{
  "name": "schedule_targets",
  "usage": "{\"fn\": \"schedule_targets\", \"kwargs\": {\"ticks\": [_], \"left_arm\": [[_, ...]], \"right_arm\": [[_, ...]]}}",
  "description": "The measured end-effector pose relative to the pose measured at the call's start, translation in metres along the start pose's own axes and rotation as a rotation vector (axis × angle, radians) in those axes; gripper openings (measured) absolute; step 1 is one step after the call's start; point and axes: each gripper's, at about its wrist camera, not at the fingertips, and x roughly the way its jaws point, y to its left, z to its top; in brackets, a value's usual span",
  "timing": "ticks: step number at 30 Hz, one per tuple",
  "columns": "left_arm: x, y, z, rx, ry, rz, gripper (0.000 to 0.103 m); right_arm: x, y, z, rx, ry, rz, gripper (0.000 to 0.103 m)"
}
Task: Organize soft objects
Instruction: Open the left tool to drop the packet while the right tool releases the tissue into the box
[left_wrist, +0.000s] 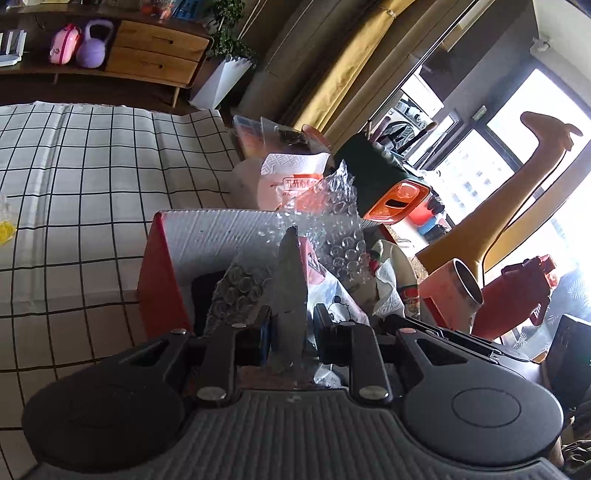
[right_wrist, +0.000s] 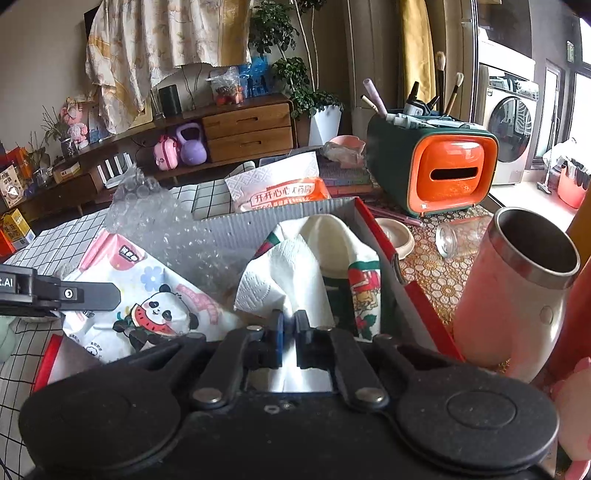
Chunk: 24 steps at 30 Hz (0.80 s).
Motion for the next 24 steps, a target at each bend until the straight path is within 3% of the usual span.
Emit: {"fn": "schedule_targets", "kwargs": {"ticks": [8,11,12,13,24], "left_arm": [[-0.005,-0.011,-0.006,0.09,0.016,0.071,0.026],[-0.009,-0.015,-0.006,0.104,0.027,0.088,0.049],[-0.012,-0.017,-0.006,0.113,0.02,0.09,0.064],[-0.015,-0.019,-0.007,0.121,0.005,0.09,0.07],[-0.047,-0.04,-0.015,0.2,-0.037,0.089,0.071]], "right_arm": [[-0.003,0.002,-0.007,0.02,0.015,0.013,0.02],[-0.01,0.002,-0.006,0.015,0.002,0.011,0.03],[-0.012,0.002,-0.006,0.016,-0.002,0.011,0.032],[-0.014,0.002,-0.006,0.019,-0.004,0.013,0.032],[-0.043,0.005,-0.006,0.016,-0.031,0.041,0.049]]}}
